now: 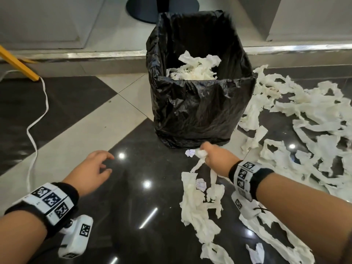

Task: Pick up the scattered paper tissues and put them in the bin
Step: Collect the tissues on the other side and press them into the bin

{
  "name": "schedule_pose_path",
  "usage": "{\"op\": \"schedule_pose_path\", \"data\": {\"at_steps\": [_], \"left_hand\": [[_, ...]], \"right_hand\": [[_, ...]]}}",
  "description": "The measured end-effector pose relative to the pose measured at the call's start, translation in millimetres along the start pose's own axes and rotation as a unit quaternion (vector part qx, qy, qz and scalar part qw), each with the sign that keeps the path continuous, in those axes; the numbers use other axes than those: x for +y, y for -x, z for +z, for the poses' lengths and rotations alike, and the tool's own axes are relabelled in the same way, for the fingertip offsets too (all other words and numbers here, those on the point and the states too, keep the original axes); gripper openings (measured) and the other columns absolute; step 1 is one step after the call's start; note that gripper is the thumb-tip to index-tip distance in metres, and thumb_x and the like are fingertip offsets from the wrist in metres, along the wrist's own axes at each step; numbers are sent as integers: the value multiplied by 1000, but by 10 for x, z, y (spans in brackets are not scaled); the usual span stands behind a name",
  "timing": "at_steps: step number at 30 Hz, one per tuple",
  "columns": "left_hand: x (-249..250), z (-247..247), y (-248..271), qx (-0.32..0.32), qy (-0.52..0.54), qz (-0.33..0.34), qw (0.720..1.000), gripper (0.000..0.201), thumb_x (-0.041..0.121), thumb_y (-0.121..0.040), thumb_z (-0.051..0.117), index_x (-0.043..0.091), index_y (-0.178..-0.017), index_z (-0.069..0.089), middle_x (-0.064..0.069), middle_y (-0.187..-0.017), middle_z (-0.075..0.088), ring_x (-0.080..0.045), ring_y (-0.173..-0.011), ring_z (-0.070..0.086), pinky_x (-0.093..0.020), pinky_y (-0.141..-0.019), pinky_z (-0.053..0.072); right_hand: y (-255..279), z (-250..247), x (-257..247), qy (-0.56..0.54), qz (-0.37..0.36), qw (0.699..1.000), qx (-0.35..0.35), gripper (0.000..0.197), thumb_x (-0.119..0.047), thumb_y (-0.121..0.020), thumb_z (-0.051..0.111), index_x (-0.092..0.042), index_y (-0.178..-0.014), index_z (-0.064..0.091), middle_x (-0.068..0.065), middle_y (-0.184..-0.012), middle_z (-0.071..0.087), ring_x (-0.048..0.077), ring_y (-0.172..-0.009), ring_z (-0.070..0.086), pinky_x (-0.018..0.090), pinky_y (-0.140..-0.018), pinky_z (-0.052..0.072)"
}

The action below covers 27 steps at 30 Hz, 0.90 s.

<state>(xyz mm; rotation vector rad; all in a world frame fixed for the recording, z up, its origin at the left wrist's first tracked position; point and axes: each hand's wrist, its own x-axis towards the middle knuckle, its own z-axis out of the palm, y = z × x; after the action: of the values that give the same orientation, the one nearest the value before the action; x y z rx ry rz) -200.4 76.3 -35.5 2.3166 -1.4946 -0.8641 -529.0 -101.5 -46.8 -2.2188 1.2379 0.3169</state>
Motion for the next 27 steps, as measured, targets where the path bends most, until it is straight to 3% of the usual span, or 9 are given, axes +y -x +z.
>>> {"op": "schedule_pose_path", "data": {"at_steps": [2,5,10,14,16,18,22,25,27], "left_hand": [[21,63,4,-23,-17,8,1000,34,9,-83,61,27,-111,52,0,-129,44,-16,-95,58,-26,-83,43],[144,210,-33,-52,-102,64,991,35,14,-82,61,22,-116,56,-3,-137,43,-22,-105,58,-29,-94,43],[802,710,2,-143,-220,255,931,42,28,-84,56,32,-125,48,-5,-148,33,-29,-127,41,-43,-105,39],[1324,1287,87,-231,-296,384,843,61,34,-87,54,50,-137,24,-7,-158,-3,-40,-140,10,-58,-112,22],[1431,1477,99,-301,-352,381,800,65,31,-90,53,51,-140,15,-4,-157,-20,-43,-141,-12,-60,-115,4],[1451,1584,70,-334,-389,358,780,62,25,-92,51,45,-141,20,-5,-157,-18,-44,-141,-13,-60,-115,5],[1352,1601,-70,-297,-317,311,845,34,22,-95,39,15,-129,44,-12,-144,30,-35,-130,32,-42,-105,32],[1295,1459,-176,-272,-222,293,889,22,10,-83,45,15,-104,52,-11,-119,46,-32,-106,51,-36,-89,42],[1246,1336,-214,-252,-173,263,915,15,8,-79,48,21,-87,49,-6,-107,49,-27,-95,53,-32,-80,42]], "right_hand": [[58,-145,8,-60,11,997,47,24,-12,-93,37,-14,-116,46,10,-95,55,27,-79,55,31,-67,38],[181,-292,69,-158,14,983,96,22,-27,-94,47,-7,-88,53,8,-79,55,24,-77,55,35,-69,40],[447,-403,103,-270,115,951,97,55,-59,-87,47,-15,-58,32,4,-60,34,17,-56,39,32,-61,33],[665,-375,167,-273,161,947,53,41,-44,-85,61,-5,-71,57,8,-71,63,23,-73,68,33,-68,48],[767,-335,203,-267,149,952,8,38,-40,-85,62,-3,-84,65,8,-82,74,21,-76,71,28,-63,48],[849,-298,241,-250,139,958,-21,40,-44,-84,63,-4,-85,67,4,-74,74,15,-63,68,25,-61,48],[937,-217,331,-174,101,979,-41,34,-47,-81,64,-17,-69,57,-5,-66,60,6,-60,53,21,-61,40],[926,-156,345,-151,68,986,-30,13,-39,-83,66,-27,-88,65,-16,-82,55,8,-88,54,22,-75,41],[868,-64,348,-126,63,990,-30,22,-36,-84,66,-28,-104,65,-15,-90,55,9,-93,52,26,-85,43]]}}
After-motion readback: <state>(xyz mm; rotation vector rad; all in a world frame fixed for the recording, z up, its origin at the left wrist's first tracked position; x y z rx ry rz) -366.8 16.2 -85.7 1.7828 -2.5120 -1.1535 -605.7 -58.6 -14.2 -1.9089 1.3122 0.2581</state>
